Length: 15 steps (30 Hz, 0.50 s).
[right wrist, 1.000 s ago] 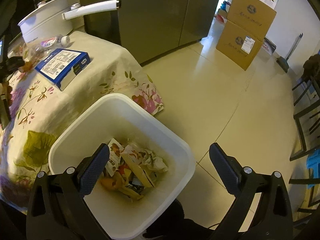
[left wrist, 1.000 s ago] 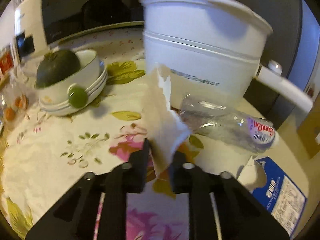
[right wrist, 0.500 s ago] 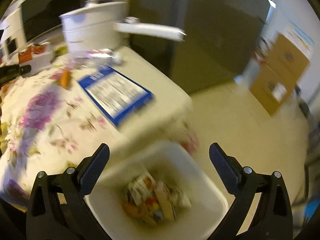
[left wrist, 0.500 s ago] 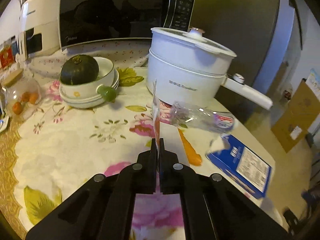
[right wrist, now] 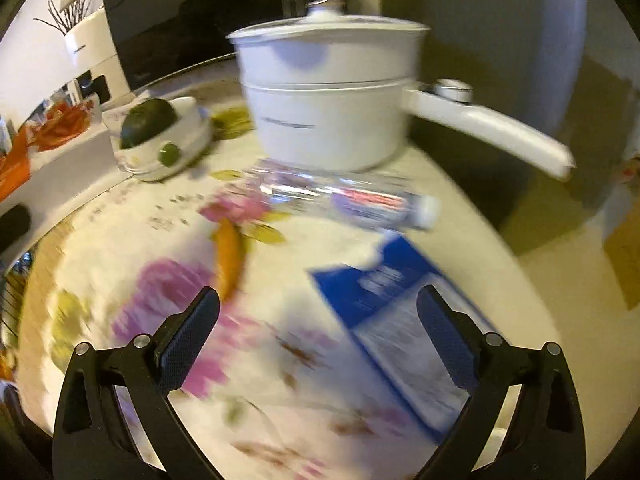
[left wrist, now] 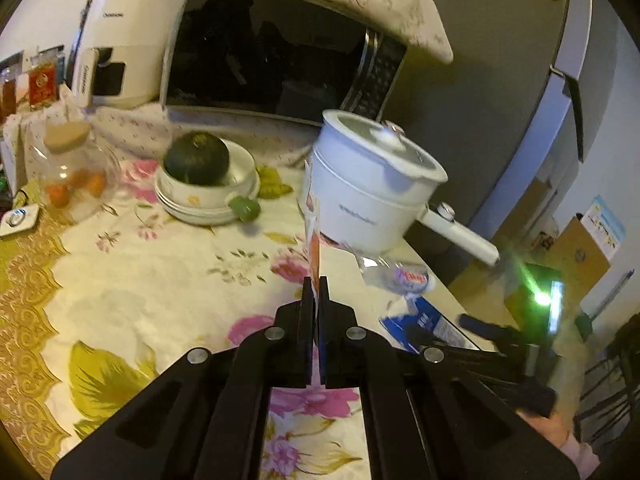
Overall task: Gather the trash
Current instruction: 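Grasp the orange peel piece with the right gripper and lift it while the left holds the strip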
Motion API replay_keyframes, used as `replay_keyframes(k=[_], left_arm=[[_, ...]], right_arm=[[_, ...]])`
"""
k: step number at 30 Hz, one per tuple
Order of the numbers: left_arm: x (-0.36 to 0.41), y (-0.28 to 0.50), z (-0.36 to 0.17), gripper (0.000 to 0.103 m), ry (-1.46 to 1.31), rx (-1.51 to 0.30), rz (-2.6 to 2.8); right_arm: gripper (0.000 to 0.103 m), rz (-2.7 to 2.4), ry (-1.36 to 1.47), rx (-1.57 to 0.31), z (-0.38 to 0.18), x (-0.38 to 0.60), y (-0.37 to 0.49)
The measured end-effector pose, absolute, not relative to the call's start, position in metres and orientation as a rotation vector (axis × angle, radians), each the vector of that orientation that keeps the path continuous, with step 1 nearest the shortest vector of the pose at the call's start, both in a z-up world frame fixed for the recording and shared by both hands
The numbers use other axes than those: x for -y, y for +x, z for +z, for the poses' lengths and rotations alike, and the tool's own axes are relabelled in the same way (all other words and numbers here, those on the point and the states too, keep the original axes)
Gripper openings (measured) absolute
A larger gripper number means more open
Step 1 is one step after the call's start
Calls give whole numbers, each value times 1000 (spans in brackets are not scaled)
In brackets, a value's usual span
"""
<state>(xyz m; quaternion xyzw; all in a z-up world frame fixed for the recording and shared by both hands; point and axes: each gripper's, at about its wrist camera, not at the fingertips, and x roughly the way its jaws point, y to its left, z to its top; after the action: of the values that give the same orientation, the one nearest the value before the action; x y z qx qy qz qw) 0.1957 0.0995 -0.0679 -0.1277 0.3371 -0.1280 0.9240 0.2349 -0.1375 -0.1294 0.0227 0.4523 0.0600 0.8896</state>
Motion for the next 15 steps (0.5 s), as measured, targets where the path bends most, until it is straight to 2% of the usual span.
replay_keyframes(k=[4,13,14,15], left_arm=[[-114,203,-69,1,-281,-693,-237],[-131,209,-69,1,-301,-691,-208],[-130,209,-69,1,-293,-685,-203],[-131,209,-69,1,-291,-684,-202]], right_arm=[[85,155,16,-984,-143,103,255],[60,174,-17,-1093,-184,58,286],[52,177,-21,-1098,-186,56,286],[36,175,-33,-1108,-189,53,286]])
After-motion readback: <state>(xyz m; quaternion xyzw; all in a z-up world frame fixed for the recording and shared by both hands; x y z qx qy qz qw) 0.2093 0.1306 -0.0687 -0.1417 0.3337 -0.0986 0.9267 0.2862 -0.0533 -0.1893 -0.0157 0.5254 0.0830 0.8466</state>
